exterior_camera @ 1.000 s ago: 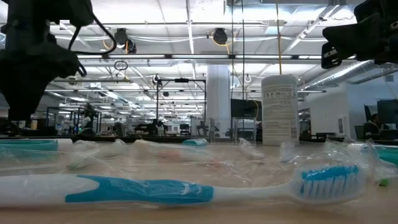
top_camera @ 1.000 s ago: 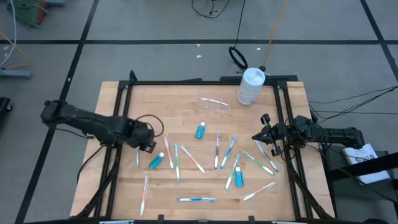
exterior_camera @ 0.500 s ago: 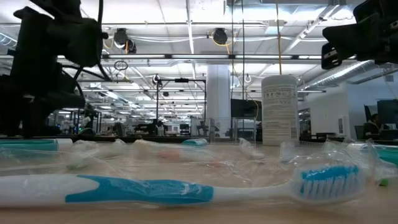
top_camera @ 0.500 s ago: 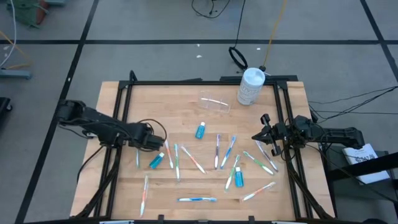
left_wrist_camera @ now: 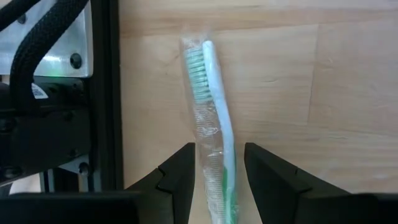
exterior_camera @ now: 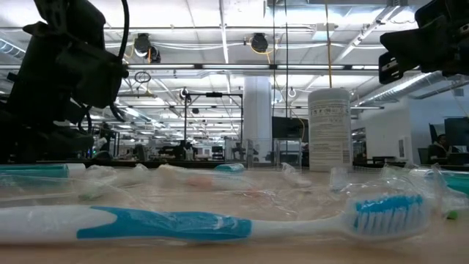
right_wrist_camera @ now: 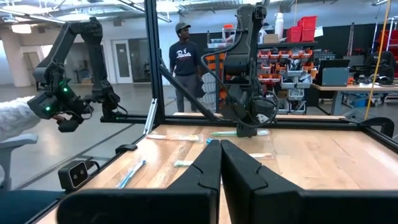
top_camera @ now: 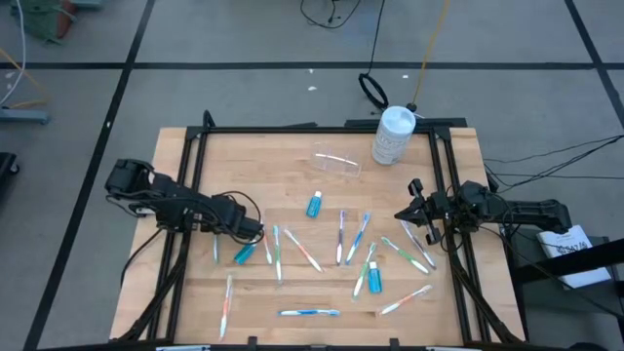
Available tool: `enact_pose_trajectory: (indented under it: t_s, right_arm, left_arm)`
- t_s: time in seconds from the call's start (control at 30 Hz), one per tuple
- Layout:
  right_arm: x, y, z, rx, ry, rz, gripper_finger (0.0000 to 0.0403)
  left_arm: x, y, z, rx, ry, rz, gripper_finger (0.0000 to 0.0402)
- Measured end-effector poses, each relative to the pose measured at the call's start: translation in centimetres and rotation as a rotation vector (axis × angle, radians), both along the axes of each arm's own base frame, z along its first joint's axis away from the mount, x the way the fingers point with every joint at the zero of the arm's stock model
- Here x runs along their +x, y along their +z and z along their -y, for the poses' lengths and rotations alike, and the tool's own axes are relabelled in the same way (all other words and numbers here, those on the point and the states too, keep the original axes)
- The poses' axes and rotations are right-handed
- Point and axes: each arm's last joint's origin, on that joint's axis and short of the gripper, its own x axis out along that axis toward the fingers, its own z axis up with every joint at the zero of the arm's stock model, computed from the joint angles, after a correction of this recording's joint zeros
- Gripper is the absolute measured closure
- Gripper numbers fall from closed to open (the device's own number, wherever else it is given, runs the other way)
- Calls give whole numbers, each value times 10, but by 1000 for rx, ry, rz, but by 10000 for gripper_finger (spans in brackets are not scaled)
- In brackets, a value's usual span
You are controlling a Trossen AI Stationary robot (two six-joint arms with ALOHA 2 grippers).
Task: Pick & Place toothbrushing station
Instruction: Put the green toothbrush into the transparent organizer
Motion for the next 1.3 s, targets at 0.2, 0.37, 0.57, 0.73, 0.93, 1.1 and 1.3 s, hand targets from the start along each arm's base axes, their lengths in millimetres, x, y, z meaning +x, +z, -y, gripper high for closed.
enact_pose_trajectory:
  t_s: [0.2, 0.37, 0.57, 0.73, 0.93, 1.1, 1.3]
  right_arm:
    - [0, 0, 0, 71, 9, -16, 399]
    - [0, 0, 0, 75, 9, -17, 399]
    - [0, 0, 0, 75, 9, -17, 399]
    - [0, 0, 0, 75, 9, -17, 399]
    - [0, 0, 0, 75, 9, -17, 399]
    - [0, 0, 0, 75, 8, -15, 399]
    - [0, 0, 0, 73, 7, -15, 399]
  left_arm:
    - [6, -4, 1, 10, -2, 64, 276]
    - [9, -5, 0, 17, -38, 92, 347]
    - [9, -4, 0, -4, -91, 91, 385]
    - [14, 5, 1, -26, -172, 109, 374]
    - [30, 45, 2, 104, -301, 265, 392]
    - [49, 83, 4, 313, -434, 437, 384]
    - [82, 110, 10, 596, -591, 662, 392]
